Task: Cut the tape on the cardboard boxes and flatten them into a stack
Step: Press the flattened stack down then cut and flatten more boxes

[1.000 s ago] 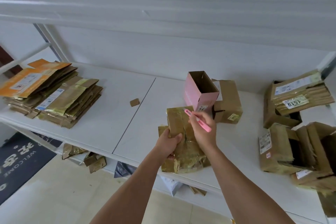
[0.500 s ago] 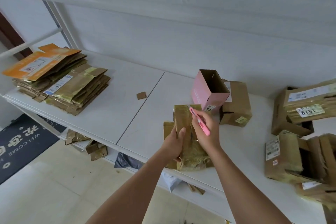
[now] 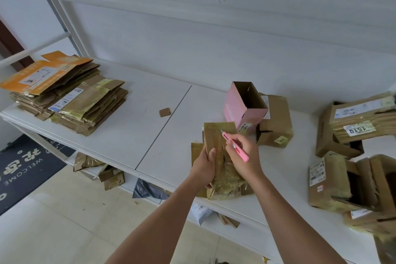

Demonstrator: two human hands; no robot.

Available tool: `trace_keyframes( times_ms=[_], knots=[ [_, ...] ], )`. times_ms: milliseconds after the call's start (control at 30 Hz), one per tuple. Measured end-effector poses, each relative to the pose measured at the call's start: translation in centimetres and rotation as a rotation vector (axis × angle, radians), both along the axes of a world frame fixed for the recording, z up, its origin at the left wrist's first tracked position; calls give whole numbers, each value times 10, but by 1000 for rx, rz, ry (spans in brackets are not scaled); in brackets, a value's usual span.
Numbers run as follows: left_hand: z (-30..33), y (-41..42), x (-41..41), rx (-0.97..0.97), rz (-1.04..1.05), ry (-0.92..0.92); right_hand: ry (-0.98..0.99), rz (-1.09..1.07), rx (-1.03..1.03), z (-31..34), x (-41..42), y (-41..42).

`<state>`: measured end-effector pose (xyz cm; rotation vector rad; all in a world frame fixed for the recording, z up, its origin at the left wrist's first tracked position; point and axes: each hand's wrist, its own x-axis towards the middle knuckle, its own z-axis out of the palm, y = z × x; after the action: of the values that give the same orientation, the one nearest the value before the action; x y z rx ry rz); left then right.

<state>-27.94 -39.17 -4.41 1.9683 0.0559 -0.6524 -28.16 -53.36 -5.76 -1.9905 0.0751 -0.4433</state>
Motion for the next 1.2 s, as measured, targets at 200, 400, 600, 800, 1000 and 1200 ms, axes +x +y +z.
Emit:
trace_keyframes(
  times_ms=[200, 400, 600, 800, 1000, 1200],
  knots=[
    [0, -2, 1, 16, 8, -3, 62, 26, -26, 4, -12, 3],
    [-1, -2, 1, 24, 16, -7, 215, 19, 84, 13, -40, 5],
    [-2, -3, 0, 47, 25, -16, 286, 73, 62, 27, -61, 2],
    [-4, -4, 1, 86, 28, -29, 356, 132, 41, 39, -77, -1],
    [-2, -8, 1, 199, 38, -73, 321, 152, 29, 44, -101, -4],
    [-3, -8, 2, 173, 71, -42, 305, 157, 89, 47, -125, -19]
  ],
)
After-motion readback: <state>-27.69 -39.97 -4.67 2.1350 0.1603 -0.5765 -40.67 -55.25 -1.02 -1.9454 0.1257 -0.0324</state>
